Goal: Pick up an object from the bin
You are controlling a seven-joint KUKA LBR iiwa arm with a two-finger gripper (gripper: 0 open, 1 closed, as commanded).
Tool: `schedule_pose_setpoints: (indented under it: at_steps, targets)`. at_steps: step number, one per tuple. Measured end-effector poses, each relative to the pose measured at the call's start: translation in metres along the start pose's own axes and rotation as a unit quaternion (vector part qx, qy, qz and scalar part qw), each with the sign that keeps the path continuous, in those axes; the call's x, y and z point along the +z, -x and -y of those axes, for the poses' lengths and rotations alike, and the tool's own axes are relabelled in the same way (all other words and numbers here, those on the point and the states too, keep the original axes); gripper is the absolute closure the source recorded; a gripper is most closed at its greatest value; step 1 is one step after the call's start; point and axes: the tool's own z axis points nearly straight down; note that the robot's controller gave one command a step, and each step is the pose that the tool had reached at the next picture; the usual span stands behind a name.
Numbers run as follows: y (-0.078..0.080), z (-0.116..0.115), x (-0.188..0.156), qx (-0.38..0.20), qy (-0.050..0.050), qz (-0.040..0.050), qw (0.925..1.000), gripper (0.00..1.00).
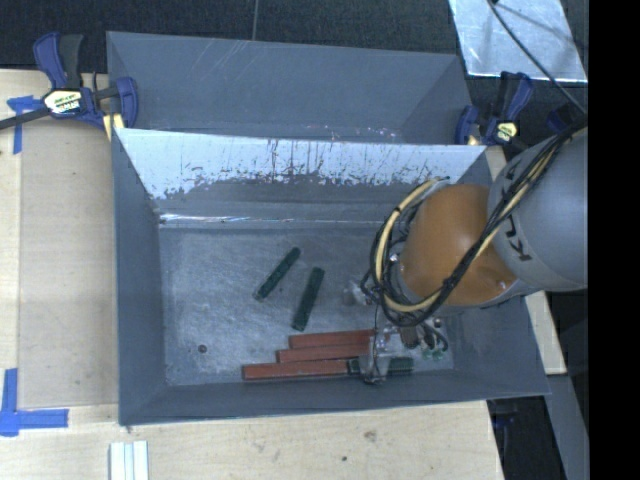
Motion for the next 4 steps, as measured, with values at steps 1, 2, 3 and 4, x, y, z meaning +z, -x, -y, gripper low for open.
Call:
schedule_pose_setpoints:
  at_steps: [1, 2, 3, 4]
  targets:
    - [0.002, 0.001, -0.001, -0.001, 0.0, -0.0052, 1.0, 0.0]
    - [0.001, 0.0, -0.003, -0.002, 0.001, -0.0074, 1.0, 1.0]
    - [0.003, 0.001, -0.051, -0.003, 0.0, -0.0048, 1.0, 1.0]
    - [0.005, 0.001, -0.057, -0.004, 0.0, -0.0056, 1.0, 1.0]
